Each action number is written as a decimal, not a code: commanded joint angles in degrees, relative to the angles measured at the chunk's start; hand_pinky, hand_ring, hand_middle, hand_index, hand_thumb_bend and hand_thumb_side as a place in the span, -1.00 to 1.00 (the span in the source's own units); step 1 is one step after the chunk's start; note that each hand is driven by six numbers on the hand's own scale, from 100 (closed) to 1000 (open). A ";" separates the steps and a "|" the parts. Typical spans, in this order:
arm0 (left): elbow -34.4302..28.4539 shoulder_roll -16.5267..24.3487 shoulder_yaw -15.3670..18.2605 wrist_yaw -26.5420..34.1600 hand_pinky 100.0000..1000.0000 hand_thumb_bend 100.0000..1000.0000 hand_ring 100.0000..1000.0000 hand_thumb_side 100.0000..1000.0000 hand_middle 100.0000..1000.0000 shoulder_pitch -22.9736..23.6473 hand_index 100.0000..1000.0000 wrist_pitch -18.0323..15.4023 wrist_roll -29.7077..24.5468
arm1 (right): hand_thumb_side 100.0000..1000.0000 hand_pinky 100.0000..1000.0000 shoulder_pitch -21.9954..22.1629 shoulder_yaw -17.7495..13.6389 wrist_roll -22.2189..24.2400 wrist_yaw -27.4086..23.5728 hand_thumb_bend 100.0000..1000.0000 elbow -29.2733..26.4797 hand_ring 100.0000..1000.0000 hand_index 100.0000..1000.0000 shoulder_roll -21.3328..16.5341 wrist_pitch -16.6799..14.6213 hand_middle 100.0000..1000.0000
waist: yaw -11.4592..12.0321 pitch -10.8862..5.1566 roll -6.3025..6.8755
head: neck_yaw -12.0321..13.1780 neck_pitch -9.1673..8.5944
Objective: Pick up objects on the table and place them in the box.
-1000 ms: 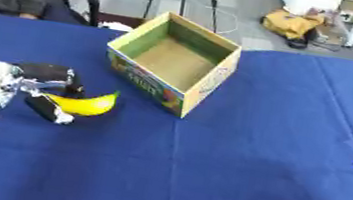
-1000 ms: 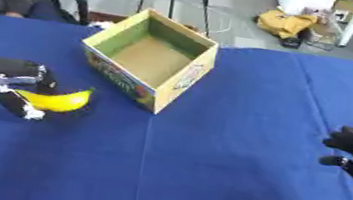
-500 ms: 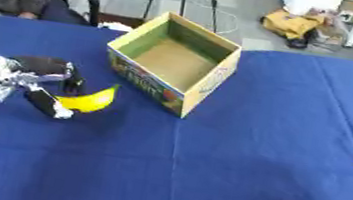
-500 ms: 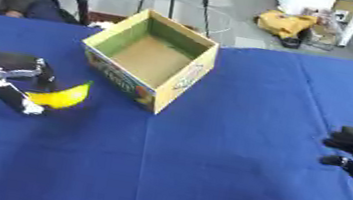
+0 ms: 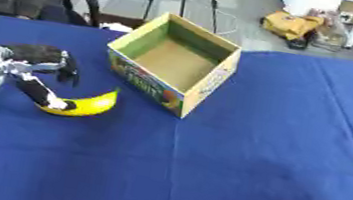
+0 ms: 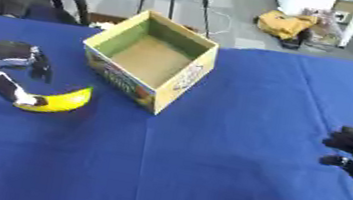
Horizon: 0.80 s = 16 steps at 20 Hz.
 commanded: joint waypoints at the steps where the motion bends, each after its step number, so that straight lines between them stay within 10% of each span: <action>1: -1.08 2.11 0.60 0.03 0.31 0.14 0.06 0.26 -0.04 -1.24 0.44 -0.25 -0.69 | 0.68 0.06 -0.67 -0.22 0.08 0.13 -1.00 -0.43 0.38 0.41 -1.12 -0.09 0.24 | 0.03 -0.88 -0.15 | 0.10 -0.20; 16: 2.70 -1.14 0.35 -4.09 0.34 0.01 0.12 0.21 0.07 -0.92 0.52 0.48 -0.33 | 0.68 0.06 -0.62 -0.17 0.18 0.38 -1.00 -0.39 0.38 0.41 -0.75 -0.09 0.24 | -0.07 -0.52 -0.44 | 0.11 -0.12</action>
